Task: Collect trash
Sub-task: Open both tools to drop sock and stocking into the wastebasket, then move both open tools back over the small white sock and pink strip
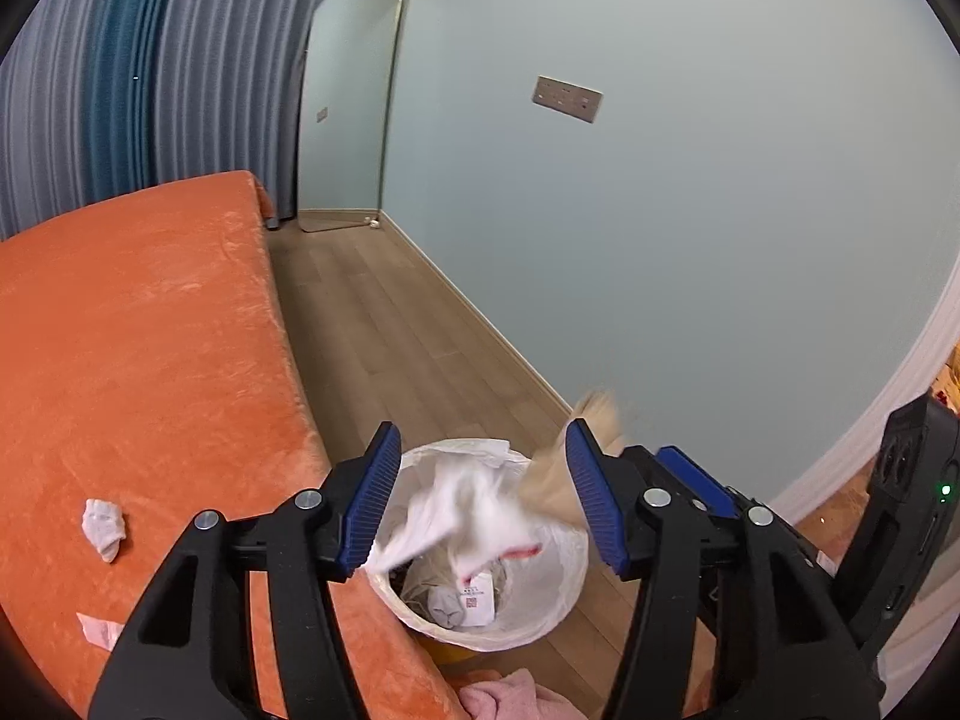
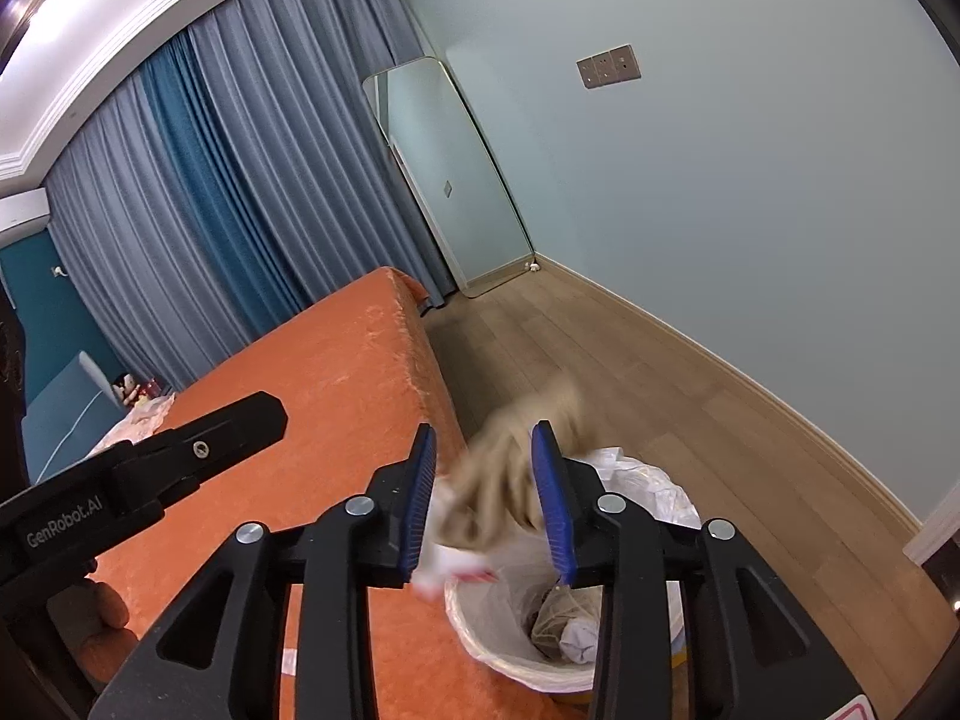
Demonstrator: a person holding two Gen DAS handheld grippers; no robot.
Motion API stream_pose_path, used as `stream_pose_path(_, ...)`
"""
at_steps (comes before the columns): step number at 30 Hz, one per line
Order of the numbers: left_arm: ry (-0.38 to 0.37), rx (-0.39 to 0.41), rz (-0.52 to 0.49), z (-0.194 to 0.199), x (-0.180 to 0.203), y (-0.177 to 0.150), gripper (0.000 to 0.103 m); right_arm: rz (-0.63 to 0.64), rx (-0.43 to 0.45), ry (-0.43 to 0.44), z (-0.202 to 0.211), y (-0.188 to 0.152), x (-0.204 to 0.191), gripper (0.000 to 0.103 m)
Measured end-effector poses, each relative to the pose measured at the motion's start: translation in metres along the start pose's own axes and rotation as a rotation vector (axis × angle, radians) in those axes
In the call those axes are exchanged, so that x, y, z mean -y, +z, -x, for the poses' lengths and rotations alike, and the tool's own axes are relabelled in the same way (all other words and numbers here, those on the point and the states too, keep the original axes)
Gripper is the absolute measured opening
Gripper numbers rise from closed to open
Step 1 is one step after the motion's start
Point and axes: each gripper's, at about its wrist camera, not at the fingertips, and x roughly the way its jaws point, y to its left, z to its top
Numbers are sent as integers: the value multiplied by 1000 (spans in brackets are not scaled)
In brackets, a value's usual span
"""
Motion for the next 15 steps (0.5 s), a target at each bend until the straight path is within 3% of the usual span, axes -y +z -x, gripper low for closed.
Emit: stream_pose_path(15,44,-10,10,6,-12,-8,54,8,-20,4,0,-5,-5,47)
